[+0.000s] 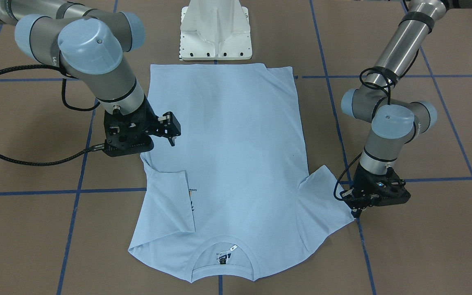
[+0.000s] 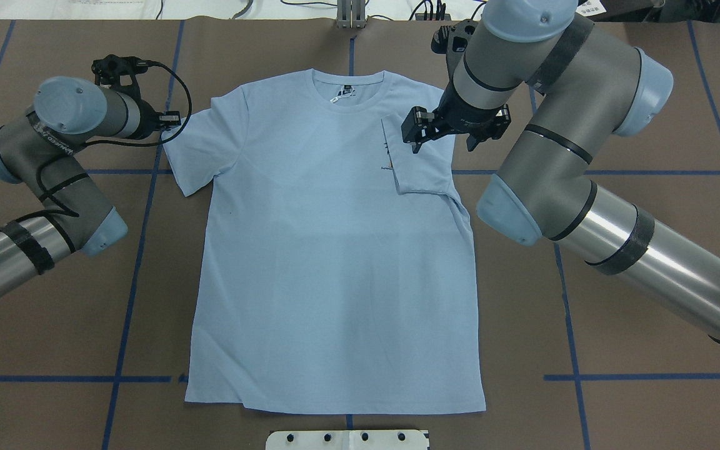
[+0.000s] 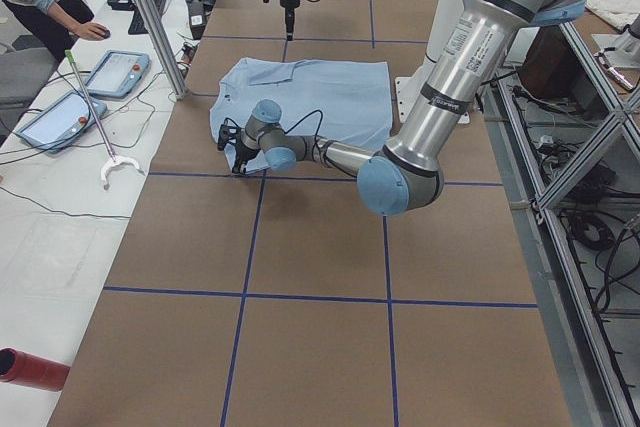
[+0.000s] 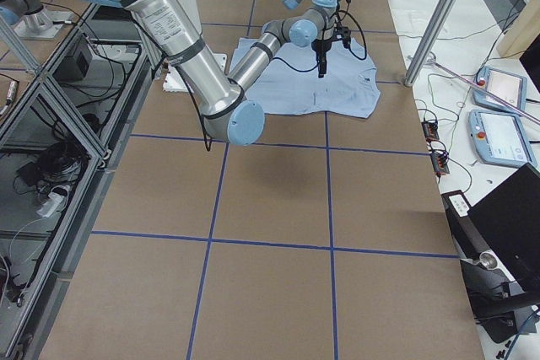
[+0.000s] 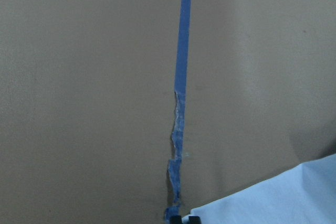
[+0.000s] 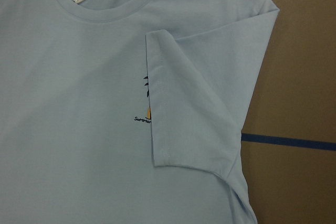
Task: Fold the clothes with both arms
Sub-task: 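Fold the other sleeve inward with the left gripper while the right gripper holds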
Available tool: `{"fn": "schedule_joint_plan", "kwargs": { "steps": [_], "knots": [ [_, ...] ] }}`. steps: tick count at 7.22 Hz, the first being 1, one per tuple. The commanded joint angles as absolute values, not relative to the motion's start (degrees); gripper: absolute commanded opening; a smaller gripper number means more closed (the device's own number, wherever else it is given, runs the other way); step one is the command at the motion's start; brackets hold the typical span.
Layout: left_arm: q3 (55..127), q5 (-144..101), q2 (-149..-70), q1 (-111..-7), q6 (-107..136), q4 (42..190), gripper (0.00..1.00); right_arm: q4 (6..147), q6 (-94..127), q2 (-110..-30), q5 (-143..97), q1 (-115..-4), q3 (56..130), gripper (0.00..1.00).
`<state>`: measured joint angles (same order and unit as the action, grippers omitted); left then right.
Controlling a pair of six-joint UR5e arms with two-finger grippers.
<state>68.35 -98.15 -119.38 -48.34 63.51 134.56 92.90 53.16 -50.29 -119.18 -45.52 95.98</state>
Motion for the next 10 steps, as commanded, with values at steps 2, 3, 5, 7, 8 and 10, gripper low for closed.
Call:
{"fn": "schedule_joint_plan", "kwargs": {
  "steps": [2, 3, 5, 7, 8, 10],
  "knots": [
    [77.38, -98.44, -120.92, -47.64, 67.29, 123.92, 0.0, 92.9, 53.09, -50.54, -119.18, -45.61, 95.98, 1.0],
    [78.3, -98.35, -125.2, -45.72, 71.24, 117.14, 0.0, 92.81, 53.09, -50.8, -119.27, -45.62, 95.98, 1.0],
    [73.78, -97.65, -135.73, -39.58, 82.04, 111.37, 0.0, 90.98, 53.09, -52.02, -119.09, -45.7, 95.98, 1.0],
    [58.43, -94.94, -146.91, -38.41, 85.51, 113.71, 0.0, 88.08, 53.17, -53.17, -119.0, -45.7, 94.75, 1.0],
    [56.88, -92.31, -145.82, -38.67, 85.17, 119.04, 0.1, 87.98, 53.26, -53.17, -119.0, -45.7, 94.49, 1.0],
    [56.69, -90.79, -145.19, -38.85, 83.32, 120.84, 1.0, 87.98, 53.17, -53.17, -119.0, -45.79, 94.4, 1.0]
  ]
}}
